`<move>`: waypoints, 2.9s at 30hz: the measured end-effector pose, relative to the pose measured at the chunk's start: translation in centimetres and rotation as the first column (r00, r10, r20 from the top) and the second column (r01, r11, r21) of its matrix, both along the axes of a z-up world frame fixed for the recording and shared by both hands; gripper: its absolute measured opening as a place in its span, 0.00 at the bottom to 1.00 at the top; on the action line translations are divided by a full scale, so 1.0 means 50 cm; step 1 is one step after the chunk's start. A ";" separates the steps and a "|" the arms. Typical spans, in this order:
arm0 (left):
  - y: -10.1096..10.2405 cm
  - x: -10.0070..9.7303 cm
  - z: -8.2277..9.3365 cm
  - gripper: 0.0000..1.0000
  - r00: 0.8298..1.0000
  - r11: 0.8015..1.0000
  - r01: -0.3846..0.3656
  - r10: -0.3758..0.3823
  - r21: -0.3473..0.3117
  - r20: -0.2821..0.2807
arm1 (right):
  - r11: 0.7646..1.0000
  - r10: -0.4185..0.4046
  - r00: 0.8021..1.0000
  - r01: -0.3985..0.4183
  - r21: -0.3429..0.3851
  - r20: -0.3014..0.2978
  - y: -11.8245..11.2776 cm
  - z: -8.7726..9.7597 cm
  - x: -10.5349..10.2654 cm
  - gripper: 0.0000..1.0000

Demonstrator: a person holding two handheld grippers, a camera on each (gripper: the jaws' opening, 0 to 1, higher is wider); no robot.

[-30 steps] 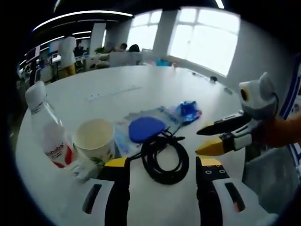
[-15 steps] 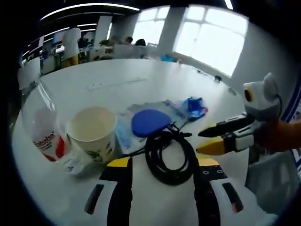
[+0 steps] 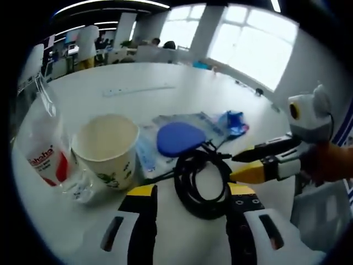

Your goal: Arrange the tabletop items into an orderly group along one side of the table until the central work area is clear of visible clutter.

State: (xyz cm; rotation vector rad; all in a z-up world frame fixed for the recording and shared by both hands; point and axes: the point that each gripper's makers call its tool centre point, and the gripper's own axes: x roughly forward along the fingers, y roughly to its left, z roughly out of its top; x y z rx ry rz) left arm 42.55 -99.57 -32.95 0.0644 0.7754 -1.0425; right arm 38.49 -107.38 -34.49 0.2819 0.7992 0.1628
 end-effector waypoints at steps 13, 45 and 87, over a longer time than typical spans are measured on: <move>-0.009 0.000 -0.018 0.42 1.000 1.000 0.000 0.000 0.010 -0.021 | 1.000 -0.017 1.000 0.018 0.016 -0.016 0.005 -0.014 -0.003 0.34; -0.017 -0.002 -0.051 0.22 0.999 0.998 -0.006 0.008 0.055 -0.048 | 1.000 -0.022 0.999 0.022 0.005 -0.033 0.009 -0.037 0.005 0.19; -0.010 -0.001 -0.055 0.04 0.995 0.998 -0.046 0.050 0.052 -0.083 | 0.999 -0.026 0.999 0.024 -0.047 -0.036 -0.003 -0.035 0.006 0.04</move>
